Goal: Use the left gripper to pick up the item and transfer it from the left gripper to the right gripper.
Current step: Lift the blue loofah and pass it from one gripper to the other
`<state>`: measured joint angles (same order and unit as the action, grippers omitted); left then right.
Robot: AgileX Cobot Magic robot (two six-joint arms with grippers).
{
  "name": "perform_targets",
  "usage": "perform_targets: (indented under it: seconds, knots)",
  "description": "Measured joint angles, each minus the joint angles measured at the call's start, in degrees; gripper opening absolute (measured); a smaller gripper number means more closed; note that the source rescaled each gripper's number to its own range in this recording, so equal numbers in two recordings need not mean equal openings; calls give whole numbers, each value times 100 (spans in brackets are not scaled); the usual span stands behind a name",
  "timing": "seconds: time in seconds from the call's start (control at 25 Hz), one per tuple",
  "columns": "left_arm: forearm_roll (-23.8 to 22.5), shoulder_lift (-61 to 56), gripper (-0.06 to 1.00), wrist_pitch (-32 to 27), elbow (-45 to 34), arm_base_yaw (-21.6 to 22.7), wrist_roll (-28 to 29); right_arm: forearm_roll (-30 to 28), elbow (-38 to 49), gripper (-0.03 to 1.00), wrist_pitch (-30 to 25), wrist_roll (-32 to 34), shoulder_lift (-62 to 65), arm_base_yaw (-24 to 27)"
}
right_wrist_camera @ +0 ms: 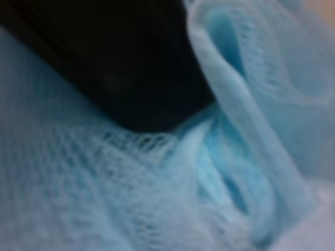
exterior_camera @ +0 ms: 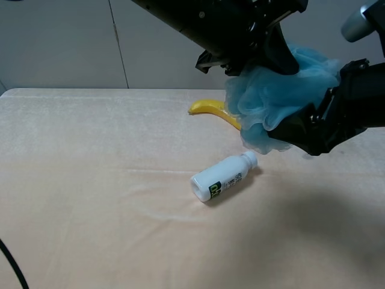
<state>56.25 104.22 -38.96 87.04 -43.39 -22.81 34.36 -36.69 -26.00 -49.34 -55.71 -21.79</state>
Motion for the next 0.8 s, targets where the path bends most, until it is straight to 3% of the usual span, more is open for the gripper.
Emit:
perform_targets:
  seconds: [0.04,0.16,0.2,0.64,0.72,0.8]
  knots:
    - [32,0,1,19,0,11,-21,14,0,68,0,-40,-1,0]
    - [48,0,1,50,13,31,-51,20,0,8,0,-64,-1,0]
    - [48,0,1,40,21,37,-51,14,0,1,0,-64,-12,0]
    - [48,0,1,13,26,37,-45,4,0,2,0,-64,-19,0]
    - [72,0,16,-3,31,37,-21,-2,0,2,0,-64,-19,0]
    - [139,-6,49,-53,37,37,-4,-21,0,2,0,-64,-30,0]
